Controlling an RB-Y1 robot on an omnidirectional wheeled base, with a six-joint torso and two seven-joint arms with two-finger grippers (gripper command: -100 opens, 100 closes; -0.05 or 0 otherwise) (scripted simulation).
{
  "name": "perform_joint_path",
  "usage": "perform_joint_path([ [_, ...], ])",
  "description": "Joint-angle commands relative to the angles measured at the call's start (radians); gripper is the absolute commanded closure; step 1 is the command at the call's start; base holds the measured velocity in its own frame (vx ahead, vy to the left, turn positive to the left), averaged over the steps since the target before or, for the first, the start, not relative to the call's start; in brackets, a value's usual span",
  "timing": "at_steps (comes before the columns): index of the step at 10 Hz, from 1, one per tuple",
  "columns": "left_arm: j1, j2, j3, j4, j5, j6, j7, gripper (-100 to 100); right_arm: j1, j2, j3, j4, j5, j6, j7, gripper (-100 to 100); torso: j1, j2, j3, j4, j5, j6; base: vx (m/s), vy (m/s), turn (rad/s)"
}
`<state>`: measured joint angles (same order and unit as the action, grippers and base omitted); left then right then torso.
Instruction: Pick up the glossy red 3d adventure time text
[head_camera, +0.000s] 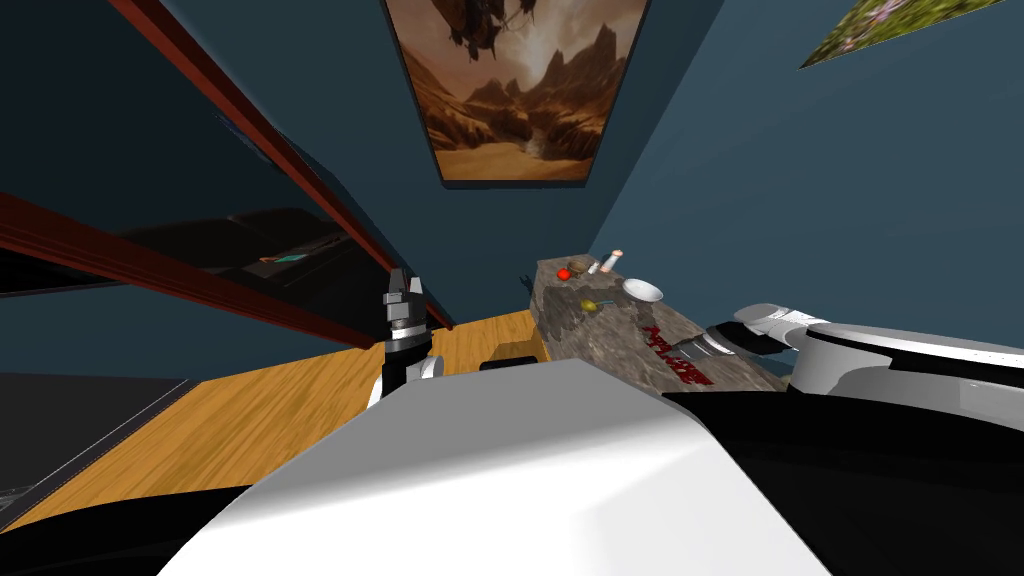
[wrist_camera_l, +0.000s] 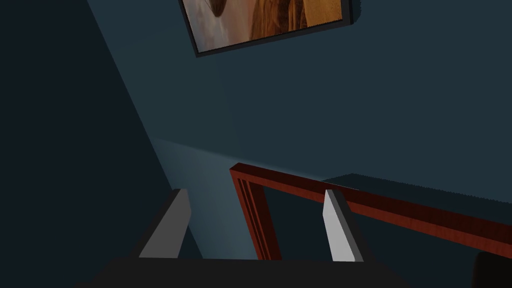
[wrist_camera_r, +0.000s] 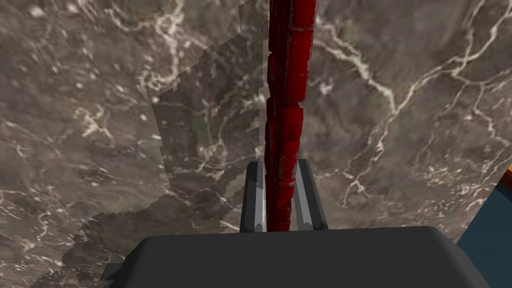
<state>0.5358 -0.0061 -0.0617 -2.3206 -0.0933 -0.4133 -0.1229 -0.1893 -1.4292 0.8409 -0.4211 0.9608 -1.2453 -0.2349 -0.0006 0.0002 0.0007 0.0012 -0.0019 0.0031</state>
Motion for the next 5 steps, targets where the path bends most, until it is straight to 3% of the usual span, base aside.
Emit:
perform_joint_path([
  [1, 0.0, 0.0, 0.0, 0.0, 0.0, 0.0, 0.0, 0, -0.009, -0.03, -0.002, -0.016, -0.002, -0.021, -0.014, 100, 0.0, 0.0, 0.0, 0.0, 0.0, 0.0, -0.006, 0.011, -0.04],
  [4, 0.0, 0.0, 0.0, 0.0, 0.0, 0.0, 0.0, 0, -0.017, -0.024, 0.0, 0.0, 0.001, -0.026, -0.007, 100, 0.001, 0.0, 0.0, 0.0, 0.0, 0.0, -0.002, 0.006, -0.009],
  [5, 0.0, 0.0, 0.0, 0.0, 0.0, 0.0, 0.0, 0, -0.016, -0.025, 0.0, -0.001, 0.001, -0.026, -0.008, 0, 0.0, 0.0, 0.0, 0.0, 0.0, -0.001, 0.0, 0.0, 0.0],
])
